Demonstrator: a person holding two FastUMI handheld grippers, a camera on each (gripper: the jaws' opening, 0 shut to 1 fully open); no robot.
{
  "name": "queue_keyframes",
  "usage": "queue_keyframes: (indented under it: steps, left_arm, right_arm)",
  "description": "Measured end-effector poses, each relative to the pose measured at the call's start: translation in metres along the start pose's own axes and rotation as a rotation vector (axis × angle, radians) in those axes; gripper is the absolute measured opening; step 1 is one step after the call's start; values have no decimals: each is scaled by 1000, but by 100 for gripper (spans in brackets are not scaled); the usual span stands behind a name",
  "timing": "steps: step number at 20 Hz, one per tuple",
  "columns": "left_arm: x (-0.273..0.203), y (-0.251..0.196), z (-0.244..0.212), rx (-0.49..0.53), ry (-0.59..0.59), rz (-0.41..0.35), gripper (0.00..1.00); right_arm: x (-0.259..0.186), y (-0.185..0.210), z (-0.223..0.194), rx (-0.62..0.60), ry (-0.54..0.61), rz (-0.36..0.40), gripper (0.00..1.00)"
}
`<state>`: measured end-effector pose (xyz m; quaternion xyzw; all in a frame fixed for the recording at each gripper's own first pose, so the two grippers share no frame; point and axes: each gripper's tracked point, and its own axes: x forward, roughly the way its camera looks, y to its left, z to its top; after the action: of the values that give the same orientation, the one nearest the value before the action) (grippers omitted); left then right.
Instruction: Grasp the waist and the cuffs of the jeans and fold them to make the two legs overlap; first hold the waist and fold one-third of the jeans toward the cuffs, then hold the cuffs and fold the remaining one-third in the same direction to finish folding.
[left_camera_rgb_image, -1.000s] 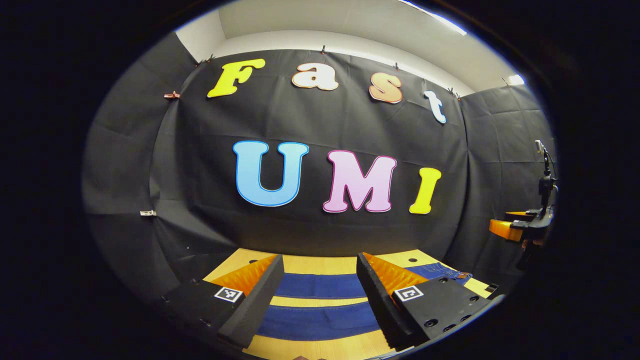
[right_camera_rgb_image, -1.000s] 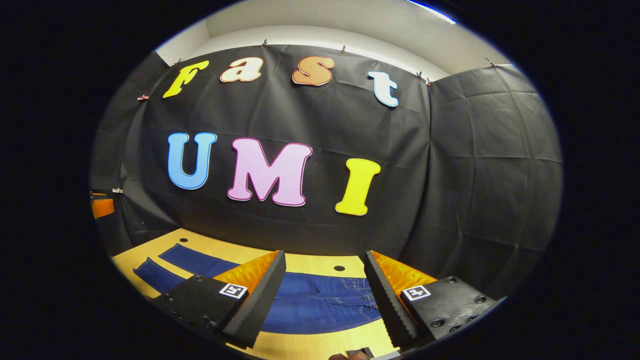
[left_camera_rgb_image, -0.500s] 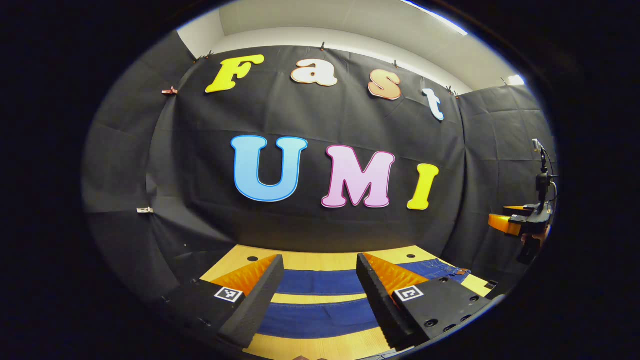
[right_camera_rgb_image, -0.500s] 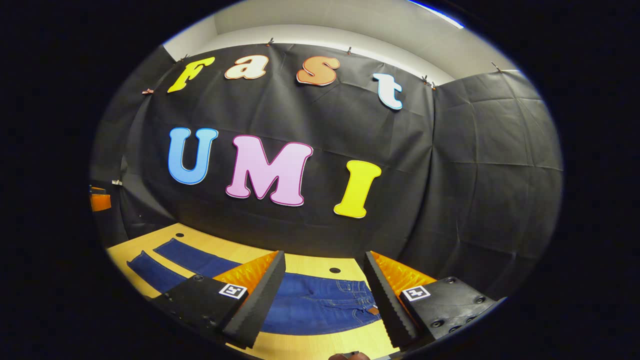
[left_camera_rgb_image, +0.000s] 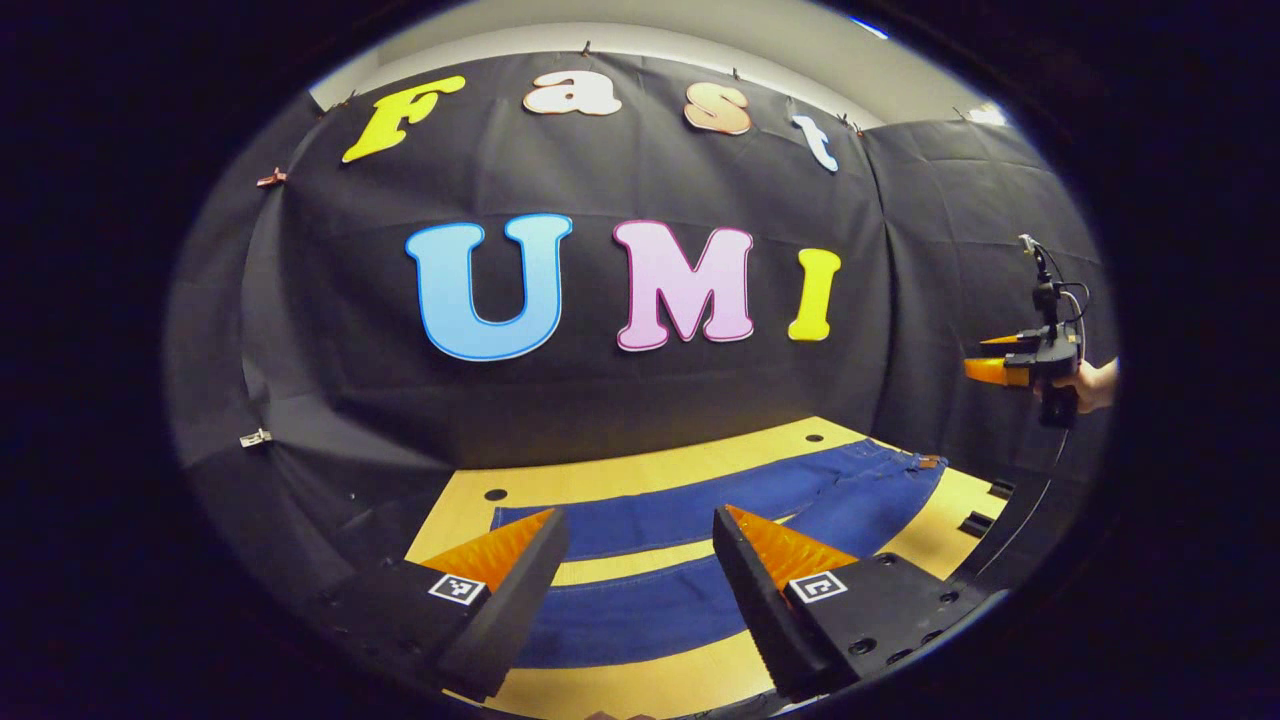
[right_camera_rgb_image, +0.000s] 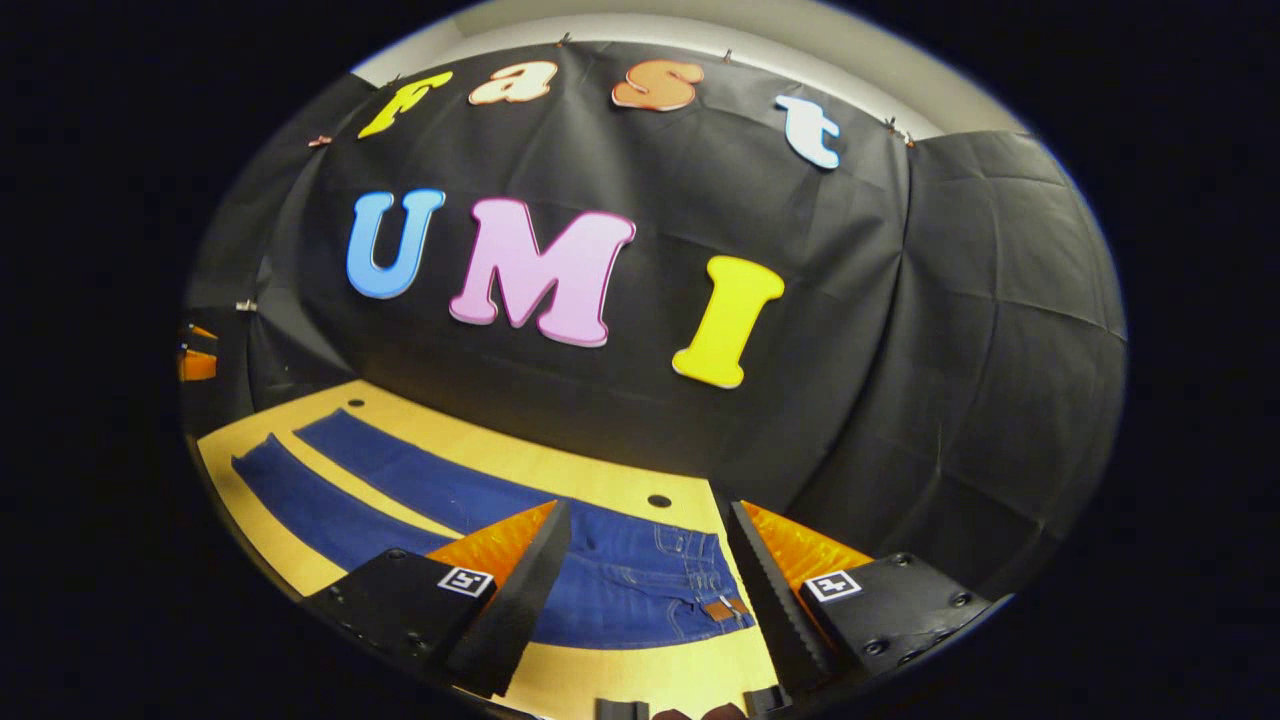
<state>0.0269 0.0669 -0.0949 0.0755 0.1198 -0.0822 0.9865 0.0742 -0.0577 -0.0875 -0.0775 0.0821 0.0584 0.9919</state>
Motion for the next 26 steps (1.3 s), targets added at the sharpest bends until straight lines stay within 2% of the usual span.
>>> queue_keyframes:
  steps: [5,9,13,18,22,24,26]
  left_arm:
    - [29,4,-15,40,61,-44,95]
    - [49,8,-40,20,162,-125,97]
    - [57,19,-95,182,365,-255,97]
    - [62,24,-158,265,591,-394,98]
    - [55,37,-207,407,785,-506,98]
    - [49,47,-227,486,873,-563,97]
    - [52,60,-242,558,933,-590,97]
  right_arm:
    - [39,1,-39,-20,69,83,96]
    - [74,13,-91,-75,192,238,96]
    - [88,4,-167,-201,432,415,97]
    - [98,13,-234,-318,651,601,98]
    - [91,16,-285,-434,827,751,98]
    - [90,12,-298,-488,878,794,98]
    - [91,9,-310,-495,910,805,98]
